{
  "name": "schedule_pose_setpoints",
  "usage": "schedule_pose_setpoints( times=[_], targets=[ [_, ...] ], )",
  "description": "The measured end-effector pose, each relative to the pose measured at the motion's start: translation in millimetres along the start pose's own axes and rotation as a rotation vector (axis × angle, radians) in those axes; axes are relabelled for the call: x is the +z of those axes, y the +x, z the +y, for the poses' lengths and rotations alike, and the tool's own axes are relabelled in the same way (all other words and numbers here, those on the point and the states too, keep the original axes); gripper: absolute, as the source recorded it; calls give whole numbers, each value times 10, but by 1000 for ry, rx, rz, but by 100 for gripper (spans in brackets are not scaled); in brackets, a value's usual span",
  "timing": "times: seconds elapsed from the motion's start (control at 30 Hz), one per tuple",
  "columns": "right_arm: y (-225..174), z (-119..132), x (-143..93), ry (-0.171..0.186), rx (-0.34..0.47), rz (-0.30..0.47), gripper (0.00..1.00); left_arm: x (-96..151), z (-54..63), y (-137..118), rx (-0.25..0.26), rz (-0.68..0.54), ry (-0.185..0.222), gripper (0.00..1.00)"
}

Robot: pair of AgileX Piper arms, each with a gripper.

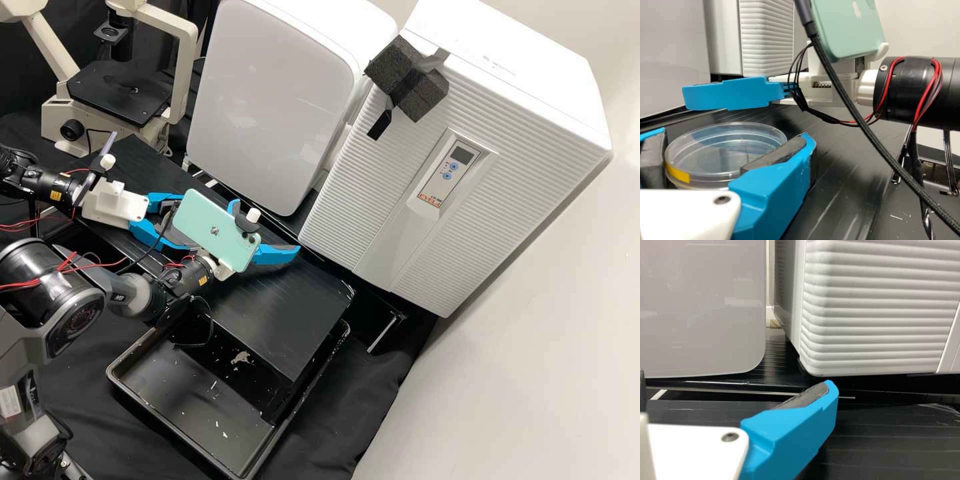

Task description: Place the petri dish on the microscope

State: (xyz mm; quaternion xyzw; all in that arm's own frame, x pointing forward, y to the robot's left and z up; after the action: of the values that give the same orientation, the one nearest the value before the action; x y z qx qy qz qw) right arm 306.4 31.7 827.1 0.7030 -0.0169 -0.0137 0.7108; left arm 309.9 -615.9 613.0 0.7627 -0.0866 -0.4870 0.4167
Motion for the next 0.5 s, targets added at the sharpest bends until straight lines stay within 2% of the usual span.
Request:
schedule_pose_setpoints(
  times=[0.5],
  targets=[
    [0,0,0,0,0,0,100,-11,2,-6,-2,-4,-15,0]
  ],
)
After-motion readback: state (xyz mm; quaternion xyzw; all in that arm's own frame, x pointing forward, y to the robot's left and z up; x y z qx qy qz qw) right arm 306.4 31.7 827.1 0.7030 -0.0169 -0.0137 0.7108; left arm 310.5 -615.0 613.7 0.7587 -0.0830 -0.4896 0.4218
